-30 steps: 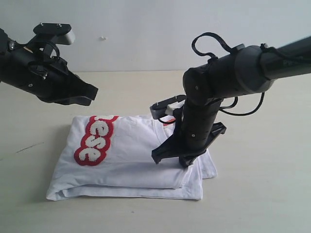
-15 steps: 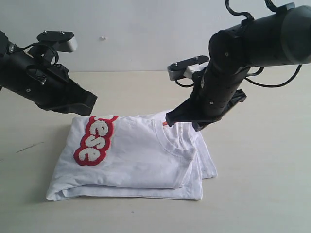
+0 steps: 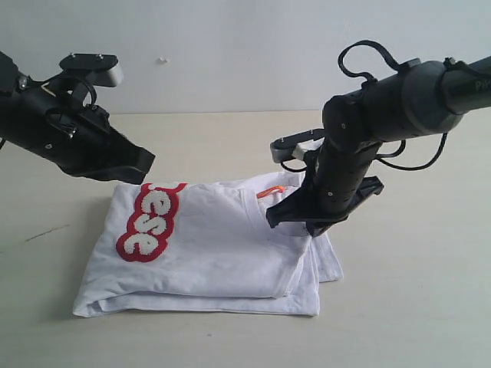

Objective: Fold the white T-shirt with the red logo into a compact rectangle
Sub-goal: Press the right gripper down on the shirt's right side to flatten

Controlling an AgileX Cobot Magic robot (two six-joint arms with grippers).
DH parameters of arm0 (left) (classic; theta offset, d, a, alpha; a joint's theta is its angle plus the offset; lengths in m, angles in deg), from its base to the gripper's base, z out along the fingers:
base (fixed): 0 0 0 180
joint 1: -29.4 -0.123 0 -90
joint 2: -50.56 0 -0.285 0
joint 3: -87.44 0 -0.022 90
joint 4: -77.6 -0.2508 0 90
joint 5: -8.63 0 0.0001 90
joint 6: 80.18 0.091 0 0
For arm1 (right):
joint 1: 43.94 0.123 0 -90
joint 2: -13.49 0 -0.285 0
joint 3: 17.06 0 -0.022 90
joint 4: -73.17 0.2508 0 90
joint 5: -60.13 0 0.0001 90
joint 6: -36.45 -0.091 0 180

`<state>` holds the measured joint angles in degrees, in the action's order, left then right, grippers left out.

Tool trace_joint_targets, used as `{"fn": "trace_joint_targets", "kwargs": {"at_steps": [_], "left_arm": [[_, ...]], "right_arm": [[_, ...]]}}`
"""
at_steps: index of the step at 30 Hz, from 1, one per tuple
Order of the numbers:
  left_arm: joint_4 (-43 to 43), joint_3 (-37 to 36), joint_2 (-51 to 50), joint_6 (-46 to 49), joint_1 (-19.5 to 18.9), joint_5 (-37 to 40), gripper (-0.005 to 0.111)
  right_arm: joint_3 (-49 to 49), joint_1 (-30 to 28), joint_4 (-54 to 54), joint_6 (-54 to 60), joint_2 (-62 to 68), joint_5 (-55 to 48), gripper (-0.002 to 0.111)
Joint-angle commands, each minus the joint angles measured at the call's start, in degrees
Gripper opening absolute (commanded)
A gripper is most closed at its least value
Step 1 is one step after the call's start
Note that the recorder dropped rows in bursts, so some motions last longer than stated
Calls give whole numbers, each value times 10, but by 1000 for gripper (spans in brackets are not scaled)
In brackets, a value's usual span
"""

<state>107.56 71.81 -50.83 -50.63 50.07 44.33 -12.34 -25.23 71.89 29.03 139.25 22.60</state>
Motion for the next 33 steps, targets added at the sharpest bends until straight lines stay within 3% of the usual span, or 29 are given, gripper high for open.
{"fn": "trace_joint_targets", "kwargs": {"at_steps": [1,6,21,26,33], "left_arm": [[1,-1,1,0,1,-7,0],[1,-1,1,0,1,-6,0],[12,-1,1,0,1,10,0],[14,-1,1,0,1,10,0],[18,-1,1,0,1,11,0]], "right_arm": [[1,-1,25,19,4,-5,0],[7,-1,87,65,9,-19,0],[17,-2,42,43,-71,-4,0],[40,-1,198,139,-82,7,0],[58,-1,214,157,-7,26,0]]}}
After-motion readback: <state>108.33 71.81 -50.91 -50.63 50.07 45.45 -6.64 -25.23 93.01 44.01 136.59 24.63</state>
